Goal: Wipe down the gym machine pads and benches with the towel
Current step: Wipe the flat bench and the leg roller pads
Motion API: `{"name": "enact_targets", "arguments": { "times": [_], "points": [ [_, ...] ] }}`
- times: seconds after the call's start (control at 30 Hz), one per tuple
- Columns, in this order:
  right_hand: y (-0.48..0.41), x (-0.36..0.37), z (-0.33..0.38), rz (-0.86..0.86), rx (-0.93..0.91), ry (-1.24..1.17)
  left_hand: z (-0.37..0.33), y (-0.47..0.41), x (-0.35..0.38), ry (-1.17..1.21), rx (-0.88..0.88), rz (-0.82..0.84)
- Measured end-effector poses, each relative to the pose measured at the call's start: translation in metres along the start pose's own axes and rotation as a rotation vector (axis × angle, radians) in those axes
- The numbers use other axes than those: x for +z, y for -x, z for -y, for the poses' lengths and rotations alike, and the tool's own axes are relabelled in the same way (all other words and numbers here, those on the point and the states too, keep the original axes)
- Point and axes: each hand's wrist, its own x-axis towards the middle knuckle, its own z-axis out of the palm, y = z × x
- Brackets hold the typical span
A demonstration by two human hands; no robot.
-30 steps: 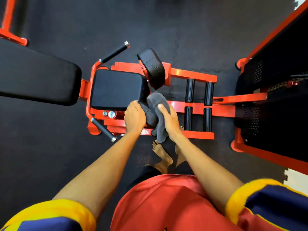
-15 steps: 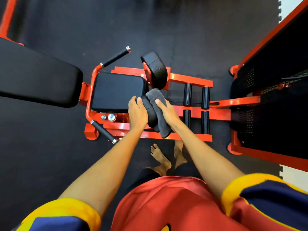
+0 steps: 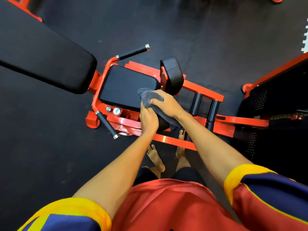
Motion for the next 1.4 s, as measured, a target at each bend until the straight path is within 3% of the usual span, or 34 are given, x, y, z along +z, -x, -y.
{"name": "enact_targets", "arguments": {
  "times": [0.1,0.2,0.33,0.43,0.53,0.6,0.7,0.83,1.1,1.27,1.4],
  "points": [
    [-0.019,-0.005,-0.001,0.161,-0.025,-0.084,0.006,0.001,0.005,0.008,-0.042,-0.034],
    [-0.041,-0.004,-0.021,0.270,0.133,-0.232,0.003,0.004,0.006,-0.027,-0.057,-0.056],
    [-0.058,-0.002,-0.039,0.284,0.339,-0.312,0.002,0.007,0.006,-0.050,-0.034,-0.070],
    [-0.059,-0.001,-0.027,0.329,0.258,-0.221,0.005,0.010,0.009,-0.019,-0.046,-0.125],
    [-0.038,-0.006,-0.017,0.283,0.118,-0.090,0.008,0.013,0.014,0.026,-0.025,-0.163],
    [-0.029,-0.005,-0.025,0.248,0.087,-0.174,0.007,0.014,0.015,0.028,-0.032,-0.166],
    [-0.037,-0.001,-0.040,0.252,0.207,-0.314,0.005,0.013,0.015,-0.003,-0.051,-0.180],
    [-0.037,-0.002,-0.045,0.236,0.354,-0.280,0.006,0.014,0.015,-0.036,-0.045,-0.185],
    [0.009,-0.035,-0.047,0.043,0.136,-0.158,-0.001,0.008,0.005,-0.154,-0.067,-0.128],
    [0.041,-0.059,-0.036,-0.050,0.070,-0.161,-0.026,-0.001,0.001,-0.070,-0.122,-0.244],
    [0.051,-0.080,-0.023,-0.120,-0.006,-0.130,-0.055,-0.007,0.016,-0.062,-0.050,-0.234]
  ]
}}
